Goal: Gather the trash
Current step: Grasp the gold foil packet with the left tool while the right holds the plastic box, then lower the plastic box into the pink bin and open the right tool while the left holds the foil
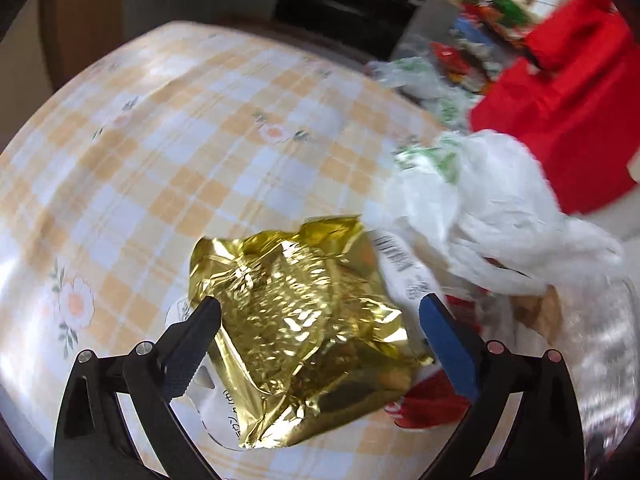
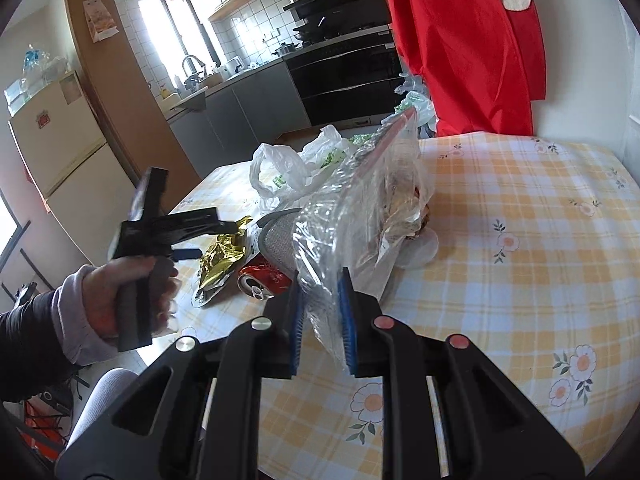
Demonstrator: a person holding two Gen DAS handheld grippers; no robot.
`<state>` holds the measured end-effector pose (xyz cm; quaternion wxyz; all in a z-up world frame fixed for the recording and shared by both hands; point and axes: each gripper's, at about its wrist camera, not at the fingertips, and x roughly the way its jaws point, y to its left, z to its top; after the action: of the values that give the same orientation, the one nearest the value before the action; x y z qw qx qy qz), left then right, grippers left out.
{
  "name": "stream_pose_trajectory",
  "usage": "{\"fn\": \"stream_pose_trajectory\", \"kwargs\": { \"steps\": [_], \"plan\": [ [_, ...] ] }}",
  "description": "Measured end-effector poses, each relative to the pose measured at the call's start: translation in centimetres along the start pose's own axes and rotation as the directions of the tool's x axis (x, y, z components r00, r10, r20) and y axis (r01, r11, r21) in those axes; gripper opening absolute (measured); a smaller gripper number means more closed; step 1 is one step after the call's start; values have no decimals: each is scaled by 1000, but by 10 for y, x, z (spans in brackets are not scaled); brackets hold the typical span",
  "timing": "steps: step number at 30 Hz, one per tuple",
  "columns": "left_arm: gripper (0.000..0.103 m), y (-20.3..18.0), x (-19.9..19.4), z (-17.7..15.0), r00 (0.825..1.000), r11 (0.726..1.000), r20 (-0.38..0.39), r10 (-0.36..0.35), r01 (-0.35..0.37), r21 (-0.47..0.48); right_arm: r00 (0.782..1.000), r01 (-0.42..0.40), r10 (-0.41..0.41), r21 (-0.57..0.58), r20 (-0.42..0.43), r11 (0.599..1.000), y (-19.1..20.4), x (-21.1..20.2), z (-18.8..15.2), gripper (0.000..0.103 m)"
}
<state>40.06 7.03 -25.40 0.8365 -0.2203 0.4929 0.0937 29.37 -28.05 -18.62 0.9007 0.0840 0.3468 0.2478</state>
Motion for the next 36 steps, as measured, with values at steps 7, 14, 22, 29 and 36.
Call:
{"fn": "stream_pose_trajectory", "kwargs": {
  "steps": [7, 14, 22, 29, 36],
  "plan": [
    [97, 8, 10, -11, 996, 996, -15, 90, -91, -3, 1000, 3, -2, 6, -12, 1000, -2, -1, -8, 20],
    [88, 35, -26, -32, 999, 999, 13, -47, 47, 26, 1000, -6, 6, 8, 6, 1000, 6, -11, -11, 19],
    [86, 59, -89, -53, 990, 992, 109, -91, 80, 101, 1000, -14, 14, -2, 23, 1000, 24, -23, -14, 18],
    [85, 51, -161, -80, 959, 970, 233, -163, 113, 215, 999, 7, -7, -12, 51, 1000, 40, -42, -14, 18],
    [85, 42, -207, -117, 927, 941, 285, -245, 156, 301, 997, 8, -4, -52, 79, 999, 65, -77, -12, 18]
  ]
}}
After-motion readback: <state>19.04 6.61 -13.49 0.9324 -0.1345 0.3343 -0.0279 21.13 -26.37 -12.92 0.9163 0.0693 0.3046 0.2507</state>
